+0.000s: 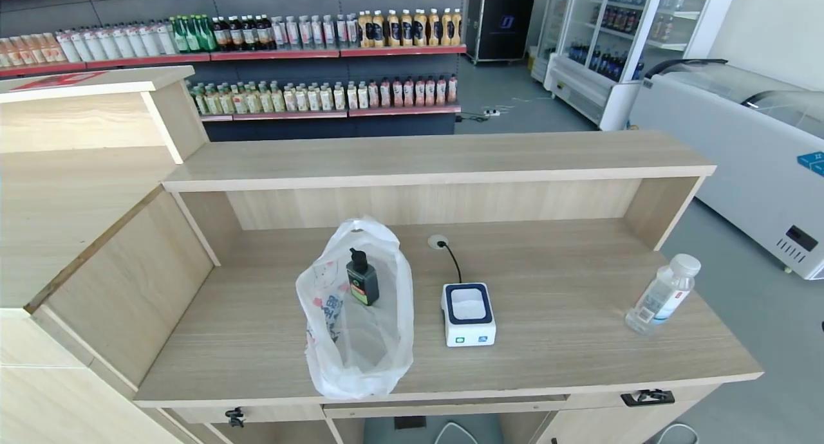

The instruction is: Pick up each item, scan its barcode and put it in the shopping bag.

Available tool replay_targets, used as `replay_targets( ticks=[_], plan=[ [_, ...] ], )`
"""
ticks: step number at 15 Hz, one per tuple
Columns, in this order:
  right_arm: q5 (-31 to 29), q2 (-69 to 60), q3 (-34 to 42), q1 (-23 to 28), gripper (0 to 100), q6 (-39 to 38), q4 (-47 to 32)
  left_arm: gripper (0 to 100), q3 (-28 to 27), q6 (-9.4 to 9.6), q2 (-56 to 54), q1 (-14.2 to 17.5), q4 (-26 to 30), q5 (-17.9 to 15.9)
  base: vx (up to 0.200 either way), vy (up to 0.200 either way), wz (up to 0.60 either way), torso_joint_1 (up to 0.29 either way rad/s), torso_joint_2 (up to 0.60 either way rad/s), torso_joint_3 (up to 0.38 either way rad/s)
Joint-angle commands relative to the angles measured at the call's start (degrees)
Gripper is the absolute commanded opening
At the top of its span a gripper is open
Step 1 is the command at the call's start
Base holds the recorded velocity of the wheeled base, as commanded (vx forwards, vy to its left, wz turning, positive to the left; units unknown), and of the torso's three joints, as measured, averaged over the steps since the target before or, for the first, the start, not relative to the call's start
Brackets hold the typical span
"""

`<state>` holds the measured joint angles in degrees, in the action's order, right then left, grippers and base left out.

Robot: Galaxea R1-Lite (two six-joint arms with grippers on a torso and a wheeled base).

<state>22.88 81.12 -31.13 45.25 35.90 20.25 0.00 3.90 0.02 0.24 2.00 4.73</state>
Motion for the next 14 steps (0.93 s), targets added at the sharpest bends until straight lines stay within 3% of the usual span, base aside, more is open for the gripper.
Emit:
replay_targets(
  ticks=[1,6,14],
  plan=[
    [0.3,12.0,0.8,3.5,100,-0.2,5.6,100,0.0,-0.03,0.0,0.0,0.0,0.0,0.0,0.0,0.0,0.0,0.0,0.0],
    [7.3,26.8,-4.0,2.6,100,-3.1,15.7,100,0.0,-0.03,0.0,0.0,0.0,0.0,0.0,0.0,0.0,0.0,0.0,0.0],
    [7.8,36.6,-11.4,-7.7,100,-8.9,25.0,100,0.0,-0.03,0.0,0.0,0.0,0.0,0.0,0.0,0.0,0.0,0.0,0.0]
  ],
)
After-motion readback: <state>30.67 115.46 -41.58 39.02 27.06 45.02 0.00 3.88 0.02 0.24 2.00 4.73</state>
